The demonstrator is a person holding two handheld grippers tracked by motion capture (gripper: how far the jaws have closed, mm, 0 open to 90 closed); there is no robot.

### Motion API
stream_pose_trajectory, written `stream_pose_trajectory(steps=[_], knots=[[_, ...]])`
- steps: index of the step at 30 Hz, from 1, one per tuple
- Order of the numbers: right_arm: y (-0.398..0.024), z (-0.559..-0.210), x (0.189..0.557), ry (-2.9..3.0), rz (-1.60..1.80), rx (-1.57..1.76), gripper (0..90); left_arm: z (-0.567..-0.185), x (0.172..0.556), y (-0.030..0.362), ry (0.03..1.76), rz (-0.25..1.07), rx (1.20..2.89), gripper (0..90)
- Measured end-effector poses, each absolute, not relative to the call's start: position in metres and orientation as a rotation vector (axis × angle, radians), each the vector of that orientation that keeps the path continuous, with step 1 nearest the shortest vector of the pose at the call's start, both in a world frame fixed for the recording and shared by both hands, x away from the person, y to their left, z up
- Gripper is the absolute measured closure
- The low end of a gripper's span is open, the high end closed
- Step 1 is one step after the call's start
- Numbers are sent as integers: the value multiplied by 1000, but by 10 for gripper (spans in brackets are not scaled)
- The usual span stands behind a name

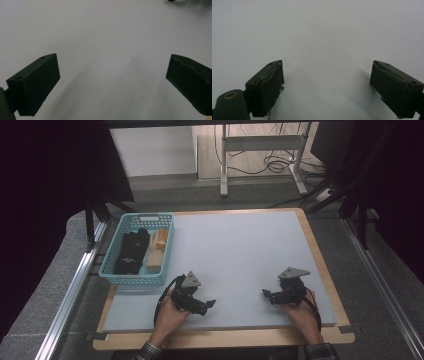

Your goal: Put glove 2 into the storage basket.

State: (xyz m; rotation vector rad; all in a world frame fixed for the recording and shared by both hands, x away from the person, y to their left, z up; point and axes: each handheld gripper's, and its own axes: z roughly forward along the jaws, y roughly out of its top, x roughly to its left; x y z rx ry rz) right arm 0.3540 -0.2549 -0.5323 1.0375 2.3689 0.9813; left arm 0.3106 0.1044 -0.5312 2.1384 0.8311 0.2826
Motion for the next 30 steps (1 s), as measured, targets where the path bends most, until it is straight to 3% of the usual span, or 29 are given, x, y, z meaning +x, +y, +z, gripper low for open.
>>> stream_pose_trajectory(steps=[30], knots=[[-255,-532,354,2369,981,1037,117,-547,310,92,839,290,2246,0]])
